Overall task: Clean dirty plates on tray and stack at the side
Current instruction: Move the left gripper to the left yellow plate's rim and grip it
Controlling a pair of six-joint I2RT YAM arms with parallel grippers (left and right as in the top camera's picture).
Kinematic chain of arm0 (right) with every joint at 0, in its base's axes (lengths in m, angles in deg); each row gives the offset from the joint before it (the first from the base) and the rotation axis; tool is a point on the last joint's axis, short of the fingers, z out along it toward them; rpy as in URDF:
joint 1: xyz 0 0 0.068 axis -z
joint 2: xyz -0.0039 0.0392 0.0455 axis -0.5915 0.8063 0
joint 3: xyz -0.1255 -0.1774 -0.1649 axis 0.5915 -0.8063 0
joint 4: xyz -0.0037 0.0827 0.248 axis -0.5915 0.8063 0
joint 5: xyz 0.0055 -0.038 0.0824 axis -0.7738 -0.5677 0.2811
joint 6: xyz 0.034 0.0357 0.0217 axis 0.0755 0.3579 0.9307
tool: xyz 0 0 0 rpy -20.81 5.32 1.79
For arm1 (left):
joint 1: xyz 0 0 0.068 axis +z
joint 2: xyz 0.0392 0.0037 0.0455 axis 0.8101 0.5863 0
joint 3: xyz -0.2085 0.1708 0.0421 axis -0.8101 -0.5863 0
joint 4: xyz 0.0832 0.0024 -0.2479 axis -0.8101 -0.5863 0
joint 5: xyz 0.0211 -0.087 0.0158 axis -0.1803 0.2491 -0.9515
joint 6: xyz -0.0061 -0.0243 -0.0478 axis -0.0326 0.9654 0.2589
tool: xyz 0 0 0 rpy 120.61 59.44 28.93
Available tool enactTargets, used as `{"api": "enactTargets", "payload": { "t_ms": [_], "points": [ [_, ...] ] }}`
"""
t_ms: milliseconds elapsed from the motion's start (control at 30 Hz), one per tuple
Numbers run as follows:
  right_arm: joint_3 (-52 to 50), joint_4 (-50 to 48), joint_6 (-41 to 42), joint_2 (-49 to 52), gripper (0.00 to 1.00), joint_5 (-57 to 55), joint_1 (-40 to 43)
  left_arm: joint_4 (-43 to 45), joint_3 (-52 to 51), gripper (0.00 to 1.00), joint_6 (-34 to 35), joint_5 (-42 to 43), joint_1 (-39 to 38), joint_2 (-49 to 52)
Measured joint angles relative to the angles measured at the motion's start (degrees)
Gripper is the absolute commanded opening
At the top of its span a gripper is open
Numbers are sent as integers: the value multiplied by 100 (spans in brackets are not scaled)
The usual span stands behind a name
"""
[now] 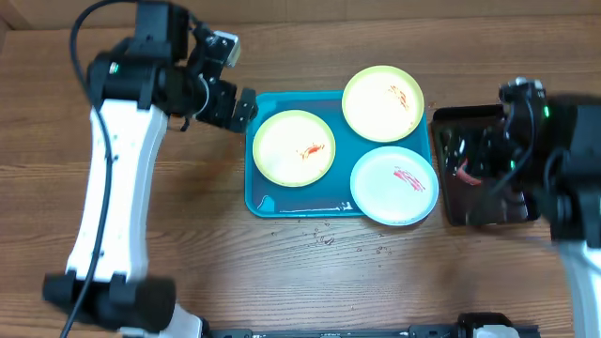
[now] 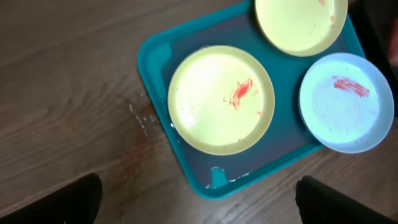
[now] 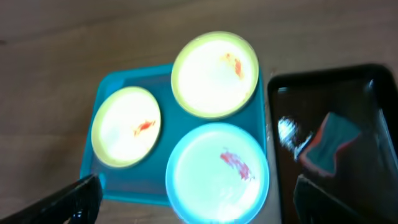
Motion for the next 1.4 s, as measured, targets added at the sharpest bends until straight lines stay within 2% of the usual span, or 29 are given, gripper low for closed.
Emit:
{"api": "enactTargets", "payload": {
  "t_ms": [100,367,533,633,867,1067,1167,1233,1333,1400],
  "points": [
    [380,144,-2,605,100,46,0,55,149,100,-28,101,0,461],
    [404,396,2,1447,100,199,0,562,155,100,-144,98,-28,1598],
    [404,448,0,1552,98,214,0,752,155,85,-551,-223,-245,2175],
    [404,450,0,1552,98,216,0,876,155,80,-826,-494,-428,2461],
    [404,448,2,1552,97,219,0,1161,155,74,-1176,-730,-619,2973],
    [404,448,2,1552,92,216,0,1486,155,73,-850,-990,-608,3209],
    [404,452,0,1552,91,216,0,1547,157,61,-660,-1027,-610,3344],
    [404,448,0,1552,89,216,0,1547,157,47,-544,-1040,-614,3434],
    [404,448,0,1552,88,216,0,1493,157,39,-435,-1067,-651,3532],
    [404,450,0,1552,88,216,0,1473,155,29,-319,-1069,-680,3569]
  ]
}}
